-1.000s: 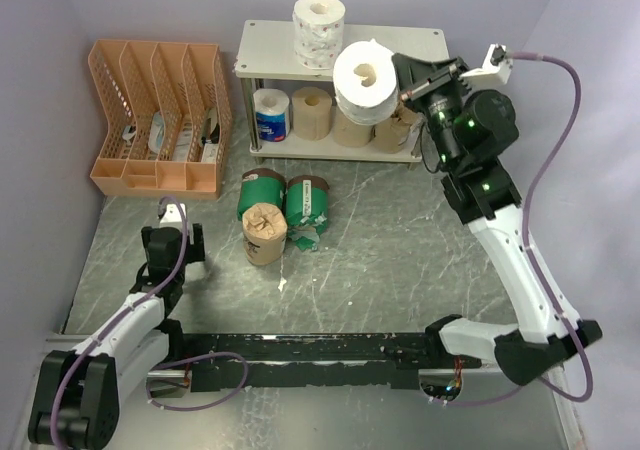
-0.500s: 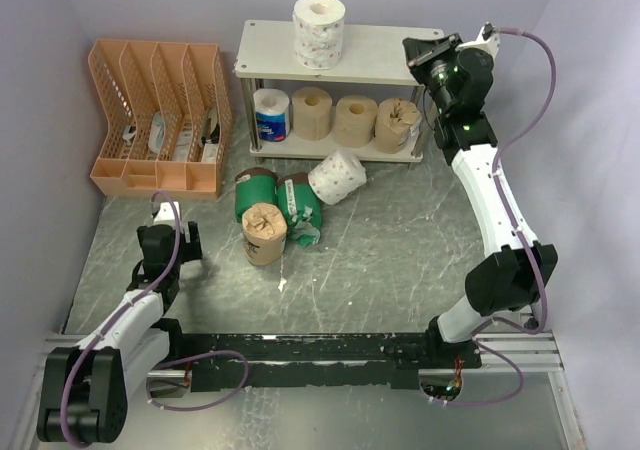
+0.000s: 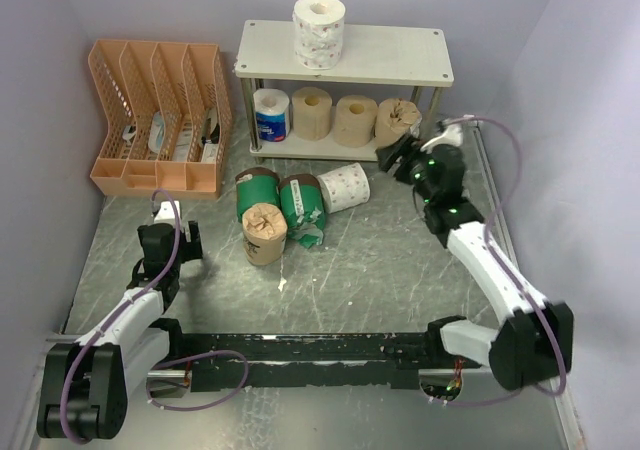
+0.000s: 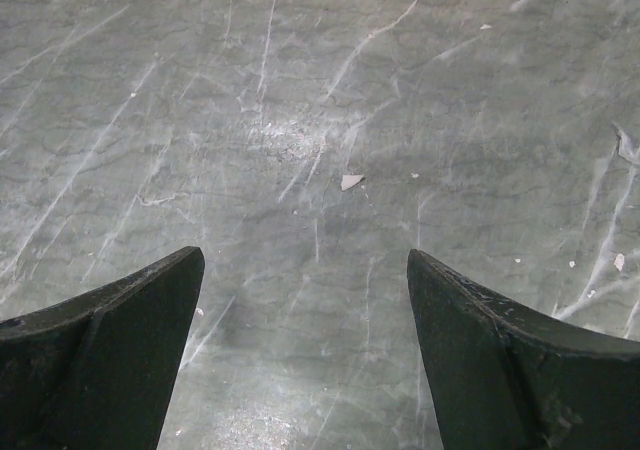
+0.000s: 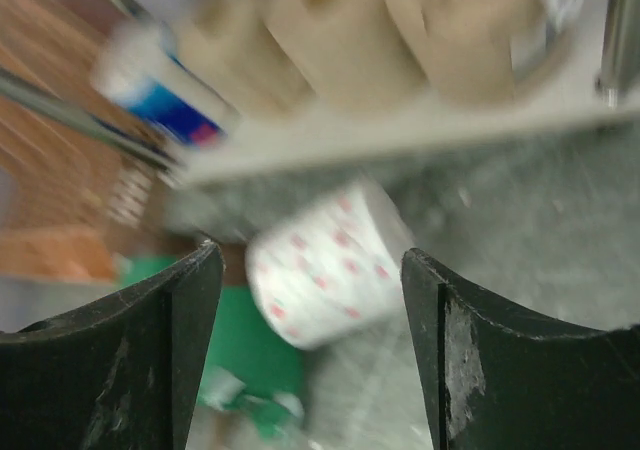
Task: Place and organize the paper towels onto the shelf
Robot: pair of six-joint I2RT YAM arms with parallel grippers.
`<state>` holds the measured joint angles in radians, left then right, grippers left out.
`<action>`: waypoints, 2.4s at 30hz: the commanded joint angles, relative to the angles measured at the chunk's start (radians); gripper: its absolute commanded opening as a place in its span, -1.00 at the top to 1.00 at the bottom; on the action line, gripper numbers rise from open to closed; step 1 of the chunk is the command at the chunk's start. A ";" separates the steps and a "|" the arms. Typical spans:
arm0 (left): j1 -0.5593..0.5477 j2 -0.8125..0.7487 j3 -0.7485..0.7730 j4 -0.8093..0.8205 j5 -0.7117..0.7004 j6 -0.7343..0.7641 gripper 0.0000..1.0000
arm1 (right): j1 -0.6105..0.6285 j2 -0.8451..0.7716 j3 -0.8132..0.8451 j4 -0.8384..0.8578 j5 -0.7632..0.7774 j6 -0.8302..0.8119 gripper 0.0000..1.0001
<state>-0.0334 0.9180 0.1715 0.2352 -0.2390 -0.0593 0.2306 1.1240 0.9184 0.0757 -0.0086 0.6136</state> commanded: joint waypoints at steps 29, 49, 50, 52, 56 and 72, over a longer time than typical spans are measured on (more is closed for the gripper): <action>-0.003 -0.032 0.013 0.035 0.011 -0.002 -0.88 | 0.443 0.624 0.284 -0.077 0.451 -0.578 -0.45; -0.005 -0.042 0.011 0.033 0.010 -0.002 -0.88 | 0.500 0.850 0.364 -0.163 0.633 -0.633 0.36; -0.006 -0.042 0.011 0.033 0.009 -0.002 -0.89 | 0.500 0.851 0.364 -0.164 0.639 -0.632 0.51; -0.007 -0.041 0.011 0.033 0.009 -0.002 -0.88 | 0.501 0.843 0.363 -0.168 0.651 -0.635 0.85; -0.007 -0.039 0.011 0.033 0.009 -0.002 -0.88 | 0.488 0.753 0.322 -0.154 0.653 -0.634 1.00; -0.005 -0.041 0.010 0.036 0.015 -0.001 -0.88 | -0.035 0.321 0.118 -0.029 -0.215 -0.032 1.00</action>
<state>-0.0364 0.8864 0.1715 0.2356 -0.2394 -0.0597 0.2508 1.4864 1.0763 -0.0696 0.0830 0.3706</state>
